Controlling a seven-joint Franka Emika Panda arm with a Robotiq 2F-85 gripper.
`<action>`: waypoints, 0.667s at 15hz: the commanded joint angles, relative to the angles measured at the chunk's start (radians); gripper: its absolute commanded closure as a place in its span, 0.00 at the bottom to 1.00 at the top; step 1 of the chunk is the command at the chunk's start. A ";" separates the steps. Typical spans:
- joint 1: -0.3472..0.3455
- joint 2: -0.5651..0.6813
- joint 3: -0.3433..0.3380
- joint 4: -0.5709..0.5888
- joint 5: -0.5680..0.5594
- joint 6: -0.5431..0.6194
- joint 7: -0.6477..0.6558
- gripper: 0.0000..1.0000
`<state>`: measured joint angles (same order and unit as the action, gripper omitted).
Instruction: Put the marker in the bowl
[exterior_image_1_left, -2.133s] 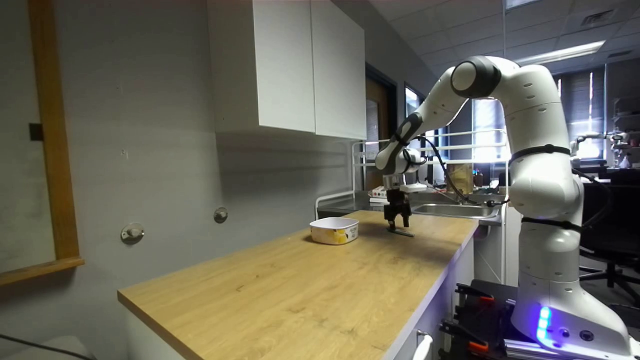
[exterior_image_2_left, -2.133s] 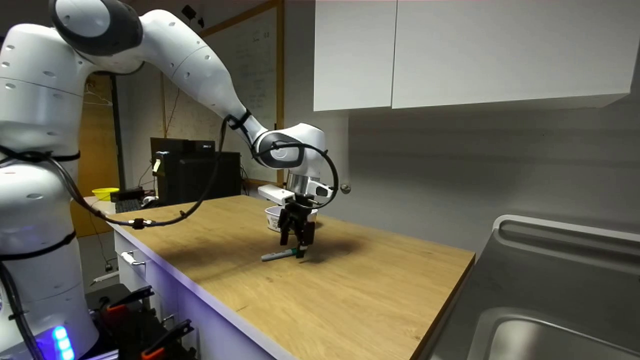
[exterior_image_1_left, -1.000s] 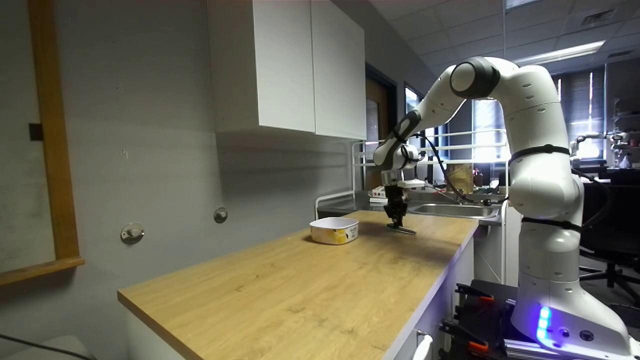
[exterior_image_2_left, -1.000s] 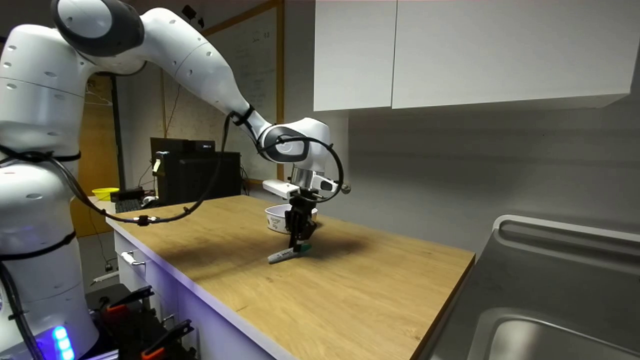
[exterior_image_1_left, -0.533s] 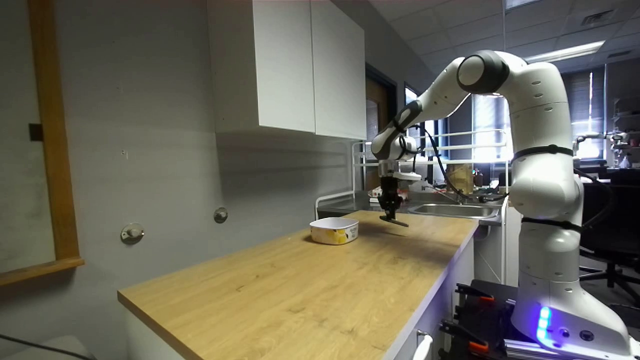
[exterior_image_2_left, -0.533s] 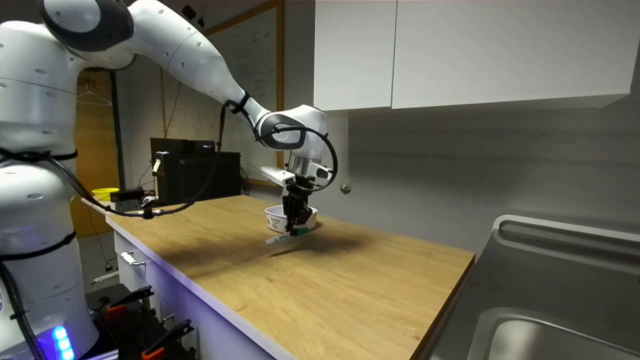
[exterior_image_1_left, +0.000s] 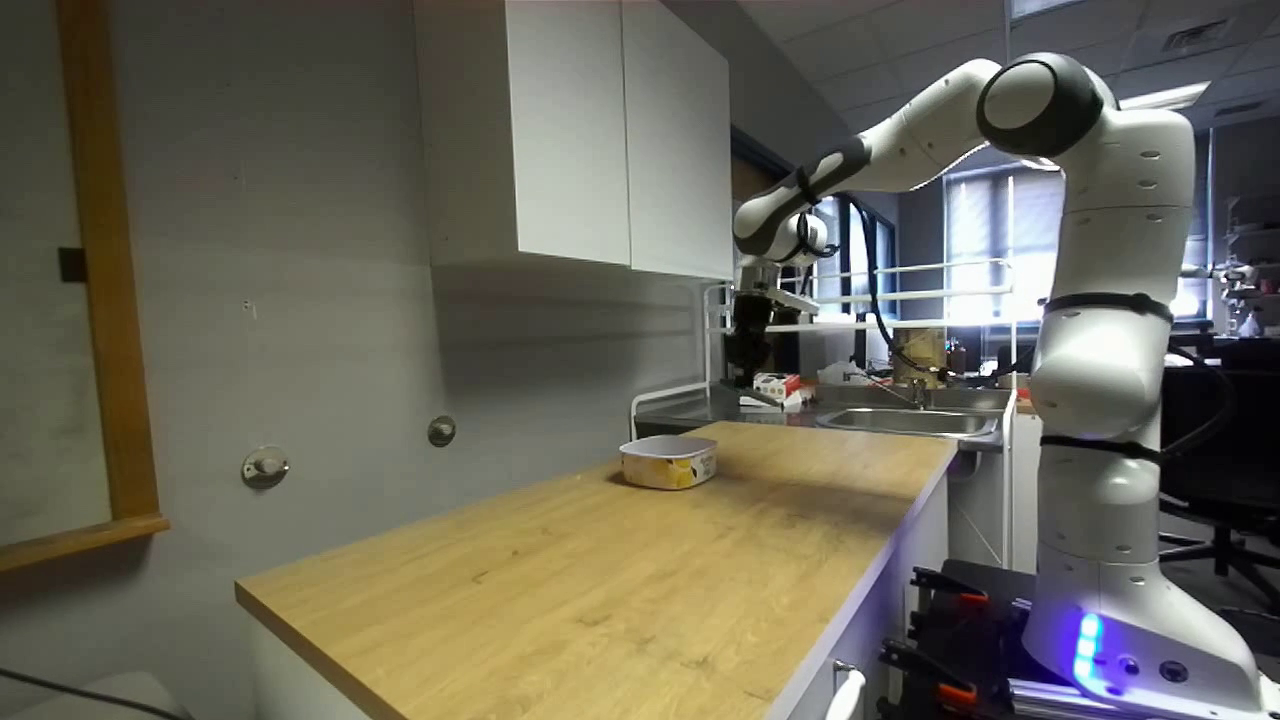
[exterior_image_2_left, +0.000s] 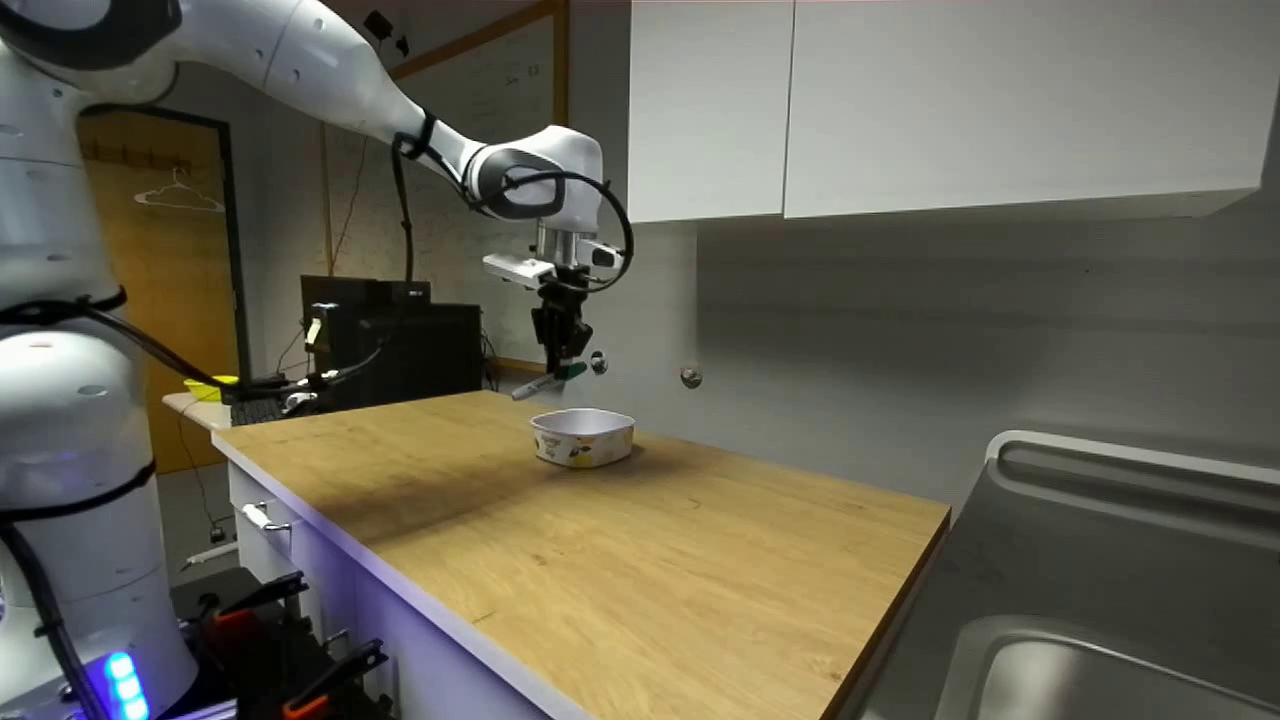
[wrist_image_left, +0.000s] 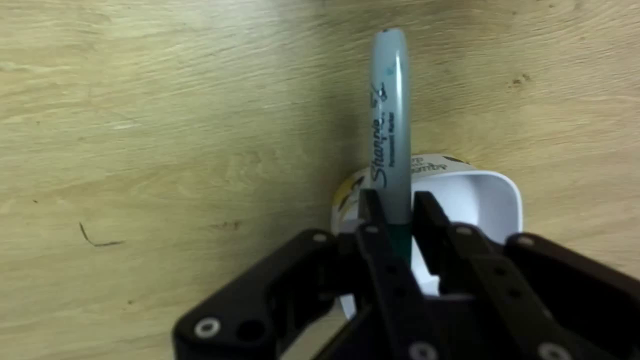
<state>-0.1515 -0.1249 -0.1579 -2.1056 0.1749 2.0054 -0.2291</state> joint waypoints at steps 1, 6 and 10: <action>0.048 0.011 0.036 0.040 0.007 -0.009 0.039 0.93; 0.102 0.107 0.087 0.112 -0.012 0.004 0.083 0.93; 0.122 0.226 0.115 0.221 -0.048 -0.005 0.123 0.93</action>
<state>-0.0366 -0.0009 -0.0588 -1.9927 0.1624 2.0172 -0.1453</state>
